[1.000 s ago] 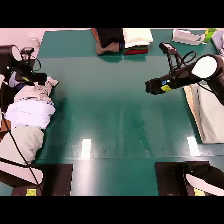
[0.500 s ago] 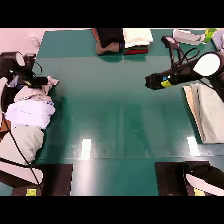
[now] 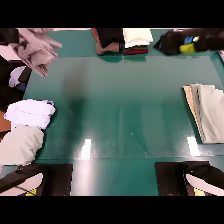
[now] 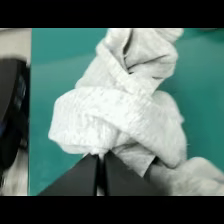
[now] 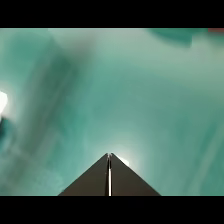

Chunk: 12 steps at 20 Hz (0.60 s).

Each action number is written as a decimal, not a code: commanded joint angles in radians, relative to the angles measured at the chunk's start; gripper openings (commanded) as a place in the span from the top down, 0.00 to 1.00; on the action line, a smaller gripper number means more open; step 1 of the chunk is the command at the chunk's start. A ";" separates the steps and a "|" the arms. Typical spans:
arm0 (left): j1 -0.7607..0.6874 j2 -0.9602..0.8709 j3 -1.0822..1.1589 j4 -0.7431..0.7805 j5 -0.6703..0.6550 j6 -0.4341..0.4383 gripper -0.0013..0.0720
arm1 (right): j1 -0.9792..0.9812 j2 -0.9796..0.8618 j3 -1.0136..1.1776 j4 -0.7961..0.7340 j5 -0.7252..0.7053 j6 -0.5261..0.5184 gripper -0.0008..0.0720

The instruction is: Fold the shirts.

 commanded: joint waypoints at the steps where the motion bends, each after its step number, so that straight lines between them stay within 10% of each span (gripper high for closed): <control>1: -0.179 0.120 0.022 0.000 -0.059 0.021 0.95 | 0.000 0.000 0.143 0.000 0.006 0.000 0.97; 12: -0.529 -0.050 -0.357 -0.230 -0.128 0.020 0.93 | 0.000 0.004 0.237 0.001 0.085 0.000 0.97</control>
